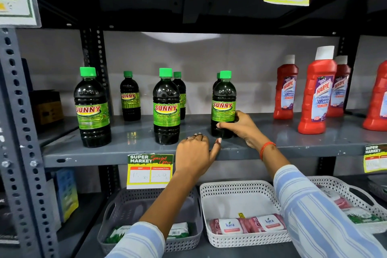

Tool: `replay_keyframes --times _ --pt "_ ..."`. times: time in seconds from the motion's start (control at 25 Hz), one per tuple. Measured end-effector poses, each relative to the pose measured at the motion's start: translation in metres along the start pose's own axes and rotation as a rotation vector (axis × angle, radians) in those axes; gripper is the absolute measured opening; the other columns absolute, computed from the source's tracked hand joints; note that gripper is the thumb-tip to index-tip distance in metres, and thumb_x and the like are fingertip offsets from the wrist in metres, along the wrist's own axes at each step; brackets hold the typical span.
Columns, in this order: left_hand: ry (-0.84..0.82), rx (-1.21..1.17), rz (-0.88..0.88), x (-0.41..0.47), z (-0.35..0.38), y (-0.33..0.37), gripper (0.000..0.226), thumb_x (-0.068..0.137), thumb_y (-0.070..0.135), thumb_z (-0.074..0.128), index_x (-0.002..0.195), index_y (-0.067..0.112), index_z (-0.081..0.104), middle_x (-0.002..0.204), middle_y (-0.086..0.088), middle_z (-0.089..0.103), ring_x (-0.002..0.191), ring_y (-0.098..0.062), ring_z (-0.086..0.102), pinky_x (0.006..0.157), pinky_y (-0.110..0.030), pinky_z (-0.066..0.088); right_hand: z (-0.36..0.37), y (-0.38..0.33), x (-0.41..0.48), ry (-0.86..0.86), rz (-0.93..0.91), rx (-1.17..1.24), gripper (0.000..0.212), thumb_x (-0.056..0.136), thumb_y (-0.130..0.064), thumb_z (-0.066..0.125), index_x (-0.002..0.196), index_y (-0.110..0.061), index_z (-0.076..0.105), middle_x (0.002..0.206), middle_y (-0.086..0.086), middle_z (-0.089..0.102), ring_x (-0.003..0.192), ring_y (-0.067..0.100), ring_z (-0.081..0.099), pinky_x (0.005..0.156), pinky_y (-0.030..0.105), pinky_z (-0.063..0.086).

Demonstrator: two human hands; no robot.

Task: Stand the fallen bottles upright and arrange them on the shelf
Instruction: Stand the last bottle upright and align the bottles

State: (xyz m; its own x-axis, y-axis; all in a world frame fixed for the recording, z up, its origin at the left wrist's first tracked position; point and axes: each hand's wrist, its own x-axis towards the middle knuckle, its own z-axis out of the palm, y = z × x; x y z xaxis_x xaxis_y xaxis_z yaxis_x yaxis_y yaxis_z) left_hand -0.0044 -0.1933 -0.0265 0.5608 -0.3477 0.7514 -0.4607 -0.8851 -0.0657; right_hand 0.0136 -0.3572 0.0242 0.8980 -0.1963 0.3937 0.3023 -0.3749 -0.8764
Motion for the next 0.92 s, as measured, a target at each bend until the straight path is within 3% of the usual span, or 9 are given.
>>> replay_keyframes --times 0.16,0.24,0.32,0.4,0.48,0.56,0.72,0.84,0.92 --pt "-0.021 0.005 0.002 0.001 -0.004 0.001 0.055 0.094 0.052 0.026 0.081 0.011 0.062 0.084 -0.01 0.07 0.074 -0.029 0.065 0.056 -0.031 0.033 -0.003 -0.001 -0.009 -0.094 -0.006 0.093 0.031 0.073 -0.009 0.076 0.098 -0.018 0.061 0.098 0.004 0.068 0.092 0.017 0.062 0.076 0.023 0.049" --pt "-0.053 -0.04 -0.058 0.004 -0.008 0.001 0.051 0.094 0.054 0.03 0.094 0.011 0.057 0.092 -0.012 0.07 0.082 -0.032 0.065 0.059 -0.034 0.038 -0.004 -0.002 -0.012 -0.136 0.014 0.141 0.027 0.077 -0.007 0.071 0.099 -0.019 0.06 0.099 0.002 0.067 0.091 0.014 0.061 0.074 0.021 0.045" --pt "-0.132 -0.209 -0.18 0.015 -0.007 -0.003 0.051 0.091 0.056 0.039 0.113 0.012 0.051 0.104 -0.013 0.069 0.095 -0.034 0.064 0.067 -0.037 0.045 -0.007 0.0 -0.013 -0.151 0.035 0.173 0.033 0.079 -0.004 0.065 0.109 -0.012 0.059 0.101 0.004 0.065 0.091 0.013 0.058 0.072 0.02 0.042" --pt "-0.286 -0.547 -0.284 0.034 -0.001 -0.01 0.051 0.087 0.045 0.056 0.123 0.011 0.048 0.116 -0.014 0.066 0.108 -0.034 0.06 0.084 -0.043 0.05 -0.012 0.003 -0.011 -0.167 0.039 0.156 0.041 0.072 -0.006 0.065 0.113 -0.008 0.061 0.102 0.007 0.065 0.092 0.015 0.057 0.077 0.021 0.043" --pt "-0.377 -0.78 -0.294 0.051 0.005 -0.015 0.041 0.083 0.029 0.067 0.118 0.009 0.057 0.115 -0.013 0.067 0.109 -0.031 0.06 0.092 -0.044 0.048 -0.017 0.003 -0.011 -0.186 0.049 0.113 0.033 0.074 -0.004 0.064 0.106 -0.01 0.064 0.098 0.006 0.067 0.085 0.011 0.058 0.071 0.015 0.044" --pt "-0.386 -0.85 -0.295 0.058 0.006 -0.013 0.038 0.078 0.024 0.074 0.111 0.011 0.064 0.111 -0.011 0.07 0.106 -0.027 0.062 0.094 -0.042 0.048 -0.025 0.003 -0.011 -0.196 0.055 0.094 0.026 0.079 0.001 0.06 0.099 -0.014 0.066 0.097 0.007 0.069 0.081 0.009 0.059 0.067 0.012 0.045" --pt "-0.335 -0.863 -0.301 0.06 0.008 0.012 0.044 0.07 0.027 0.081 0.108 0.014 0.065 0.109 -0.009 0.071 0.104 -0.026 0.063 0.092 -0.043 0.049 -0.047 0.008 -0.013 -0.198 0.066 0.079 0.029 0.067 -0.011 0.062 0.095 -0.01 0.069 0.117 0.024 0.066 0.101 0.02 0.055 0.1 0.042 0.043" --pt "-0.324 -0.816 -0.32 0.063 0.01 0.027 0.049 0.068 0.037 0.081 0.109 0.018 0.062 0.11 -0.006 0.07 0.104 -0.027 0.062 0.09 -0.045 0.05 -0.061 0.013 -0.013 -0.187 0.083 0.052 0.047 0.064 -0.016 0.062 0.106 0.005 0.064 0.123 0.03 0.061 0.099 0.021 0.053 0.109 0.054 0.034" --pt "-0.321 -0.789 -0.326 0.064 0.014 0.03 0.052 0.067 0.041 0.08 0.11 0.02 0.062 0.11 -0.004 0.07 0.103 -0.026 0.062 0.089 -0.045 0.05 -0.065 0.015 -0.013 -0.187 0.067 0.043 0.039 0.07 -0.011 0.061 0.107 0.002 0.064 0.126 0.03 0.059 0.104 0.023 0.056 0.111 0.057 0.03"
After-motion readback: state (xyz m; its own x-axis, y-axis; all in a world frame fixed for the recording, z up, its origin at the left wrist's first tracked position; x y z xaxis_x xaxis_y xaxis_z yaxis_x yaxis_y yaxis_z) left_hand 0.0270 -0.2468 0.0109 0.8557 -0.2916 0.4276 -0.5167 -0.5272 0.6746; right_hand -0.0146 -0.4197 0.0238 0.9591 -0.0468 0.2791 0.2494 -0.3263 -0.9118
